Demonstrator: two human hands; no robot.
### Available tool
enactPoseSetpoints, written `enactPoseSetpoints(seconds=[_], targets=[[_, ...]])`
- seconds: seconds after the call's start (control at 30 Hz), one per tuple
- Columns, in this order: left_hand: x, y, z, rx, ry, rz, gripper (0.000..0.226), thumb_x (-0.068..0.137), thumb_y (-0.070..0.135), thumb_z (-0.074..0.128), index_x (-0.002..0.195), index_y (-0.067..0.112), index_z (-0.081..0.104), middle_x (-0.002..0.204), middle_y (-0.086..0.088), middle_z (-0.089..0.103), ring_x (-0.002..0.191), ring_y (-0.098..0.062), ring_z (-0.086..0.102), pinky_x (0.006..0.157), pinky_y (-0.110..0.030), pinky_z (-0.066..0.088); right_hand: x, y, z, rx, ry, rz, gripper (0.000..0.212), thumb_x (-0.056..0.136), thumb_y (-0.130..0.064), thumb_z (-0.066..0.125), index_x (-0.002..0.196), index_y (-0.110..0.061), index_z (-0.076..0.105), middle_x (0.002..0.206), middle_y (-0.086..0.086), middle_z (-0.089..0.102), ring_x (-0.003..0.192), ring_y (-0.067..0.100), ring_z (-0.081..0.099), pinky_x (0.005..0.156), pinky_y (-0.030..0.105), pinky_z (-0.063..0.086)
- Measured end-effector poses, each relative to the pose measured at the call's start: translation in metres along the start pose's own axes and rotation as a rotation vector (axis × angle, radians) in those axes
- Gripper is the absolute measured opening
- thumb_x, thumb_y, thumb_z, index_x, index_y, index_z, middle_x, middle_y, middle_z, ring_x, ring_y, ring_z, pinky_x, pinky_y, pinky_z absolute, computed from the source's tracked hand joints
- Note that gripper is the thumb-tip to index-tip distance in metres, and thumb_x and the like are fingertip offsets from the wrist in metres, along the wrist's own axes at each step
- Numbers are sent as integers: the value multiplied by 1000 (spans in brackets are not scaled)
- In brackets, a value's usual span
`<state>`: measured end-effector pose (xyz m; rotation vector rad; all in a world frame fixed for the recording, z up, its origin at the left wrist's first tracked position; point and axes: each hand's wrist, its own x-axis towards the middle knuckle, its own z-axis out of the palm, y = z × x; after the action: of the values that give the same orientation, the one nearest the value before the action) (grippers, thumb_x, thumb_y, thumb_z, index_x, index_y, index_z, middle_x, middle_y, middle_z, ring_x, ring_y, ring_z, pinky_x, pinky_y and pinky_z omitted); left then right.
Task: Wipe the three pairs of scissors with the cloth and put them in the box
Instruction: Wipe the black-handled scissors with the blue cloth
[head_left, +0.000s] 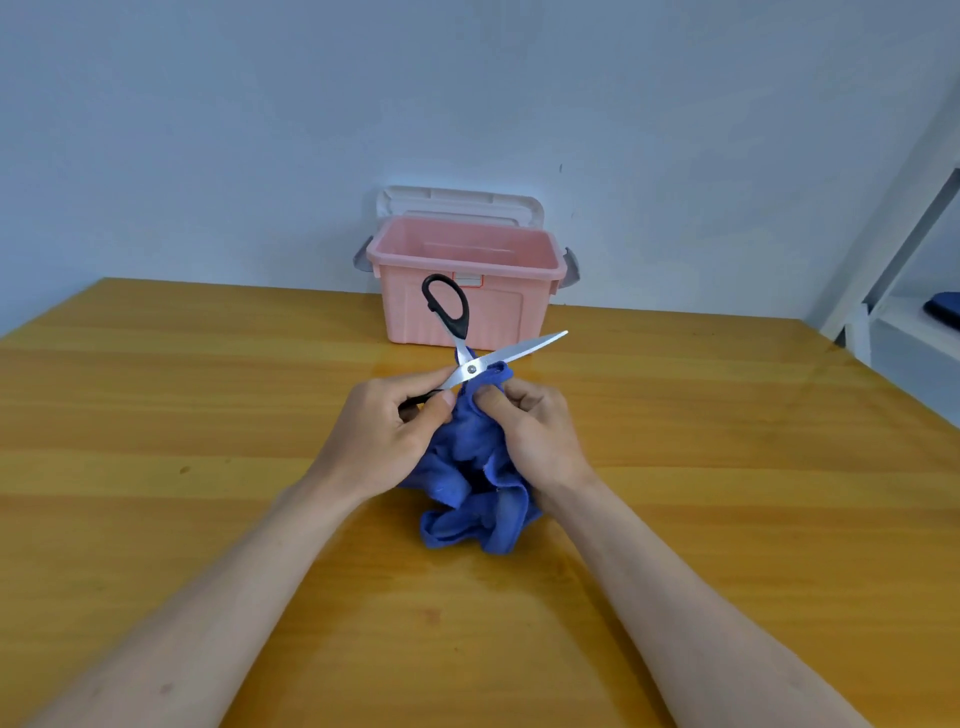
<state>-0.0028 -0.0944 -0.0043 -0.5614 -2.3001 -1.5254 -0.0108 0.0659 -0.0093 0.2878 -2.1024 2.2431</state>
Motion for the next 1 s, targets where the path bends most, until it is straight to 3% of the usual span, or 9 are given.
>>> enactPoseSetpoints(seconds=[0.07,0.17,0.27,0.33,0.4,0.5,0.77,0.9,1.0], targets=[[2,-7,0,15,29,-37,39,95,24,55,107,61,62,78,-12,70,67,-14,47,58,-39,43,-1,-1,0,54,-78,46,19,97,-7,55,89,1,70,83,16,71,80,27,69,77,40,55],[3,-12,0,32,29,-82,32,97,15,56,120,34,67,62,8,54,57,-16,37,55,-29,32,-1,-2,-2,69,-140,91,21,99,-5,52,93,-6,72,89,13,75,87,25,72,81,36,58],[2,-10,3,9,12,-77,31,98,11,54,120,28,68,57,24,57,55,-4,40,56,-21,35,-2,-6,-2,40,-84,73,25,99,-5,53,82,-10,72,75,4,74,72,16,71,65,25,55],[2,-5,4,-23,10,-69,34,98,9,54,110,38,65,56,25,58,51,3,44,56,-15,36,-2,-6,-2,5,-12,47,38,97,-4,55,63,-16,65,58,-6,65,54,7,62,53,19,47],[1,-2,7,-29,10,-60,37,97,8,55,105,43,61,57,26,58,53,7,50,56,-10,38,0,-4,-1,-45,41,16,47,96,-9,60,50,-16,52,48,-6,52,45,8,49,48,21,40],[1,0,9,-11,13,-66,34,97,7,54,122,30,56,54,30,57,57,11,54,57,-5,37,1,0,2,-63,81,-15,43,94,-15,63,55,-8,48,52,2,44,49,13,43,49,26,37],[4,-10,-1,70,78,-91,30,96,15,58,123,25,67,62,25,63,57,-10,44,53,-17,38,0,1,-4,43,-180,93,19,100,-5,51,104,-5,70,98,14,74,93,26,71,85,37,58],[2,-8,0,64,59,-41,32,96,14,58,120,33,65,75,12,65,63,-14,50,61,-36,47,-1,2,-6,22,-133,85,18,100,-6,52,98,-2,70,90,11,74,85,24,71,78,32,57],[2,-6,1,22,32,-40,31,96,9,57,123,22,65,69,14,62,58,2,49,56,-16,41,0,4,-2,-82,-32,21,42,98,-23,59,74,12,55,71,14,55,66,26,52,65,39,45]])
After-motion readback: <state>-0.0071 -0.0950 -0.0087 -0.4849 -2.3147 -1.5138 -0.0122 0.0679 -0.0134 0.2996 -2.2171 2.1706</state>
